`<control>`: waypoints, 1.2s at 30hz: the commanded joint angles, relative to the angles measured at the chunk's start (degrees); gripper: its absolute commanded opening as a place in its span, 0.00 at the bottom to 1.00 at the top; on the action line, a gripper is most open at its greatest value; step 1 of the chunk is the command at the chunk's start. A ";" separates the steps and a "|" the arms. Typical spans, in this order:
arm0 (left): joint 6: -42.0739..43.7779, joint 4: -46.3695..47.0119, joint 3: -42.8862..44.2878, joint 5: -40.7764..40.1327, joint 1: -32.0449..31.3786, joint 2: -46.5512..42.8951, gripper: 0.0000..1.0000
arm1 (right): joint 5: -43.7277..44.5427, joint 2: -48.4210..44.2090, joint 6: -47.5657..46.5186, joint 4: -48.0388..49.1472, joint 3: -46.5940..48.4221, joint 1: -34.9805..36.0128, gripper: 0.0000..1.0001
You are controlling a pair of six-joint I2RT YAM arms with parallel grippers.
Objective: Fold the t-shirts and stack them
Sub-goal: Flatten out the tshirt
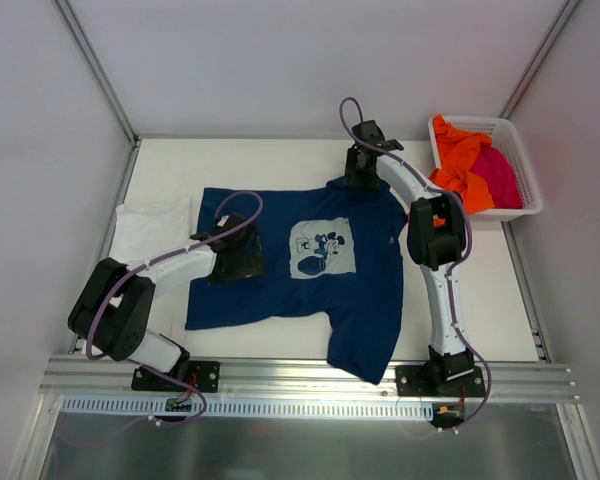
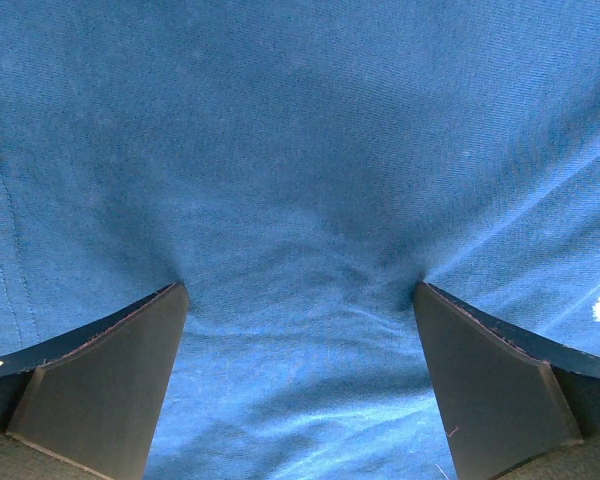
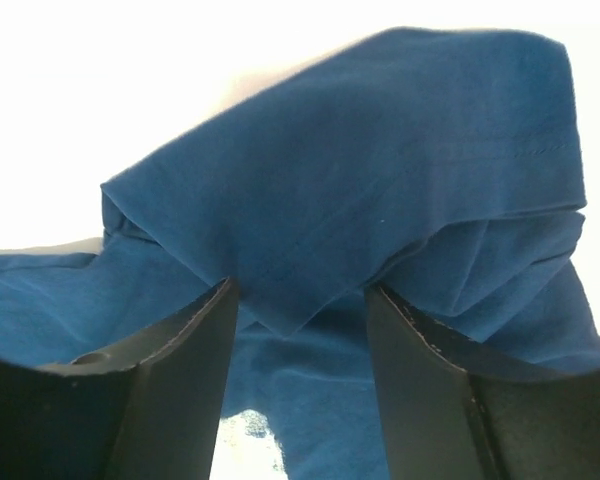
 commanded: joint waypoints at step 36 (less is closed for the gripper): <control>-1.24 -1.04 -2.09 2.30 0.65 0.55 0.99 | 3.46 5.34 7.60 8.74 15.41 -0.46 0.00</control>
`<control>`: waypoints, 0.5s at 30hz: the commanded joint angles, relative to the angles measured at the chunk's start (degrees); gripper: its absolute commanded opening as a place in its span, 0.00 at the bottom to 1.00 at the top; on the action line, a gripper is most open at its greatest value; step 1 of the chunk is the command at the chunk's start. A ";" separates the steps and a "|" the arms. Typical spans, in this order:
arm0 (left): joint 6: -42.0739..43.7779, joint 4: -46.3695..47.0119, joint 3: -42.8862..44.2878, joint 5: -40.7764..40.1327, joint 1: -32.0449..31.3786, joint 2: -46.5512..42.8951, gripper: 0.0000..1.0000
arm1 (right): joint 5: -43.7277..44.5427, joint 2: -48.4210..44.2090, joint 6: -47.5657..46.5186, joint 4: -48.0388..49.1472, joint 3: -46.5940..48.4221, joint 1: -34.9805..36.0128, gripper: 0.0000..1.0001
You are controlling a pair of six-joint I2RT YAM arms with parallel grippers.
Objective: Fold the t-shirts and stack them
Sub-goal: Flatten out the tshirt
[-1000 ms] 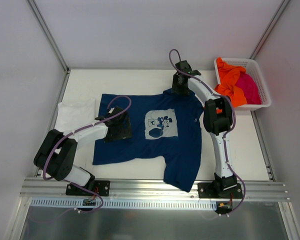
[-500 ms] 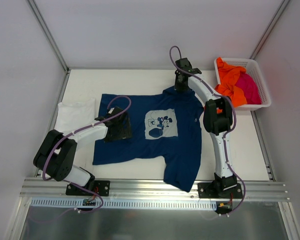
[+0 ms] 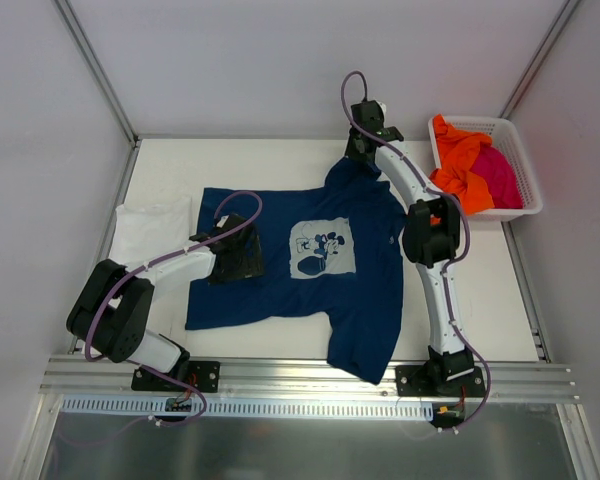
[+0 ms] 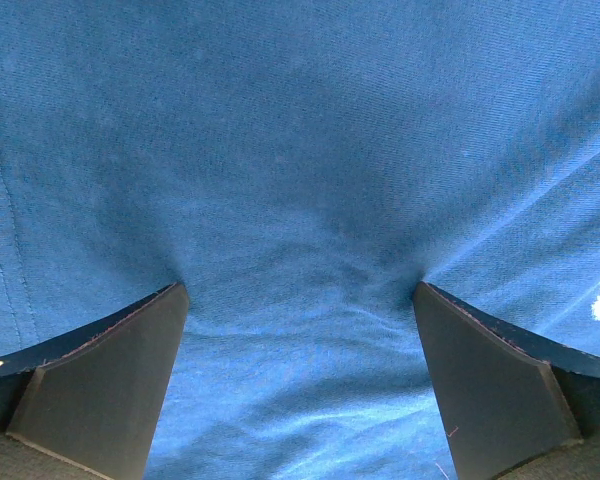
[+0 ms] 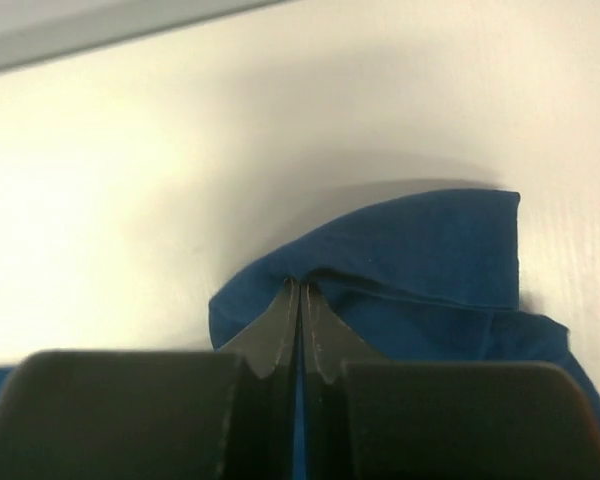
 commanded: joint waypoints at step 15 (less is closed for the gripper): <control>-1.50 -1.68 -0.22 4.13 0.65 2.83 0.99 | 0.73 7.80 11.20 17.02 6.49 -2.94 0.06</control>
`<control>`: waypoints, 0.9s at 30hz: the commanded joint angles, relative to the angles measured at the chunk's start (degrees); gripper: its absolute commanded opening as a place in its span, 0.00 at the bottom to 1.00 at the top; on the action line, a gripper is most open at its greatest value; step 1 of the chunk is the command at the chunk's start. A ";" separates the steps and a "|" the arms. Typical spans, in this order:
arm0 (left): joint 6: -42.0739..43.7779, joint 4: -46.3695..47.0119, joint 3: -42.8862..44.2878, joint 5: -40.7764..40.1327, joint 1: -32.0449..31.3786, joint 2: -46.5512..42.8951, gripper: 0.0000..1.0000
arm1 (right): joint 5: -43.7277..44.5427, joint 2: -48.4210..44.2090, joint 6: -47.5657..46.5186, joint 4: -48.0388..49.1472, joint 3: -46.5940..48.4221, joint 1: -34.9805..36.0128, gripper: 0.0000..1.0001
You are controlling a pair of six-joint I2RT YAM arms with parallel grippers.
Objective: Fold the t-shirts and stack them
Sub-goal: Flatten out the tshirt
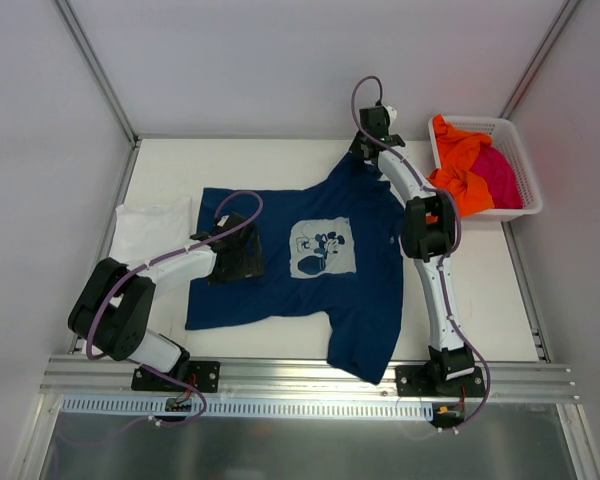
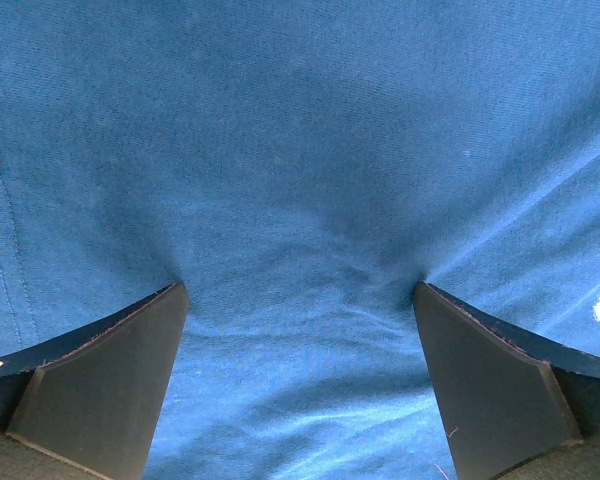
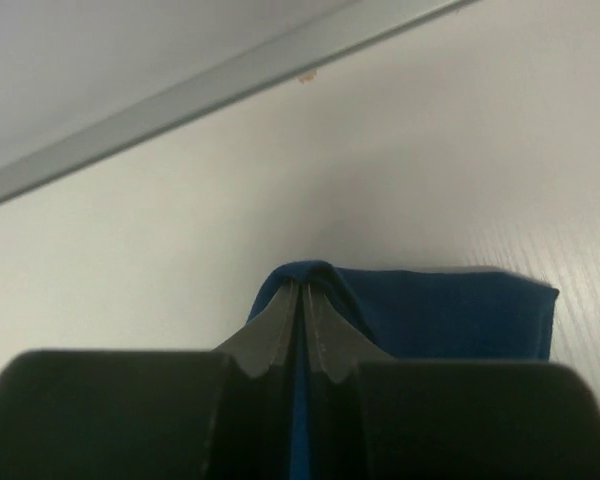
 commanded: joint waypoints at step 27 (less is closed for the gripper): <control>-0.10 -1.28 3.47 3.67 0.65 -0.35 0.99 | -8.04 -21.70 -10.42 19.75 -17.39 1.09 1.00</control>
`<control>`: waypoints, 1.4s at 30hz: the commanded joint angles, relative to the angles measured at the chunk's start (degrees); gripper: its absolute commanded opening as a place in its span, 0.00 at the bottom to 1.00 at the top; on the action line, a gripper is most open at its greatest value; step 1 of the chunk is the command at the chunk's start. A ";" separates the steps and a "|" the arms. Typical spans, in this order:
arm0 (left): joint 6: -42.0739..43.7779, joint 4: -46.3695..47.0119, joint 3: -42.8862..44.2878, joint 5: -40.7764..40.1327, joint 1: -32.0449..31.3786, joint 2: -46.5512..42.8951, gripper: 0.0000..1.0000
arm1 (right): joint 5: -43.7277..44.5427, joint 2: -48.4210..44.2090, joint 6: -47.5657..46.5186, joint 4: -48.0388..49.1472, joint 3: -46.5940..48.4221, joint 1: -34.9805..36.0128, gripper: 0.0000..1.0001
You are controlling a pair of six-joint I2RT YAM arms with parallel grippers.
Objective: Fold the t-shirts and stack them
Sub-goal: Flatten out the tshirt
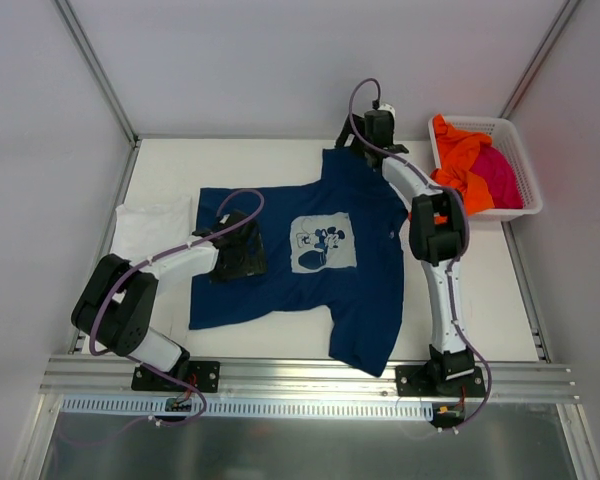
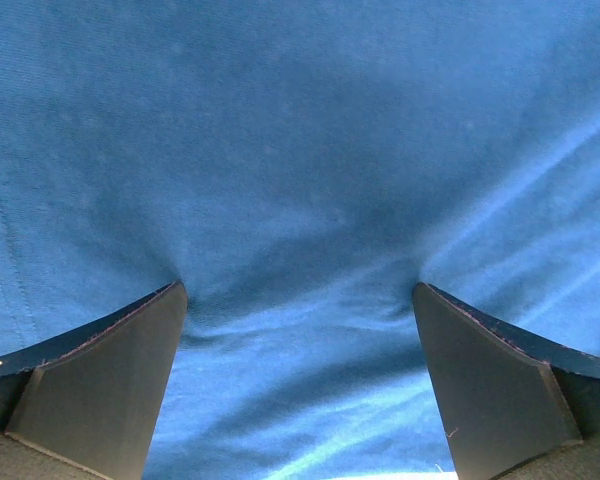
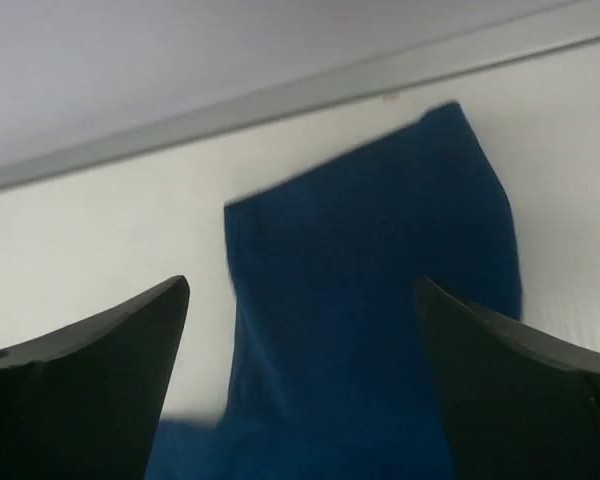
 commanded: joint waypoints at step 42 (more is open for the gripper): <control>3.48 0.93 6.41 3.19 -0.16 1.68 0.99 | 16.07 -57.51 19.29 -29.22 -82.70 30.96 0.01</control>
